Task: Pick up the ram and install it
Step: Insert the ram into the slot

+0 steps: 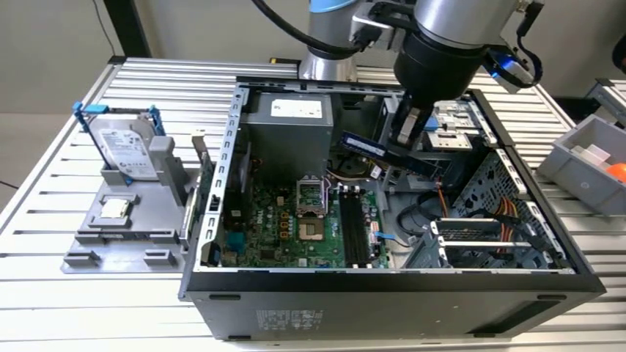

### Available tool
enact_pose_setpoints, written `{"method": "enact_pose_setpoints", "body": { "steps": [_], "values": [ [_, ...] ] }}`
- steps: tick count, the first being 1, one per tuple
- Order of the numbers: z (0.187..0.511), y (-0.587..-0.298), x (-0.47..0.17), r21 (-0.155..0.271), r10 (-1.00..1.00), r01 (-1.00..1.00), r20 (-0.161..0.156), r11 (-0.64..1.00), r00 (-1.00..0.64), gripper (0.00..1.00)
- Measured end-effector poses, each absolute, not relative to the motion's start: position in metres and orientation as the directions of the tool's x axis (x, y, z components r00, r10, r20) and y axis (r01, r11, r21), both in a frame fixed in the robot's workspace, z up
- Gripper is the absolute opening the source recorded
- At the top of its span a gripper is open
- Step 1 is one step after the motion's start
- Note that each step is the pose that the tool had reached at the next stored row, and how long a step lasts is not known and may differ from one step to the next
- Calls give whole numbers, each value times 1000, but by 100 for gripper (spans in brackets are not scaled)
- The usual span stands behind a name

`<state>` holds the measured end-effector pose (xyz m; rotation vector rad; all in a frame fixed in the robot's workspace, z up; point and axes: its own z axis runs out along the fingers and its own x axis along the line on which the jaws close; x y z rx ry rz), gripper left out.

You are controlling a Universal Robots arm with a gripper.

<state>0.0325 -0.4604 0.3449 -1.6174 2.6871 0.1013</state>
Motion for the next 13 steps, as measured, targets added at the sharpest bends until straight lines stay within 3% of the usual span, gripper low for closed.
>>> {"method": "enact_pose_setpoints", "body": {
  "steps": [13],
  "values": [
    [342,-460,29,54,-750,-750,-36,659,-661,0]
  ]
}}
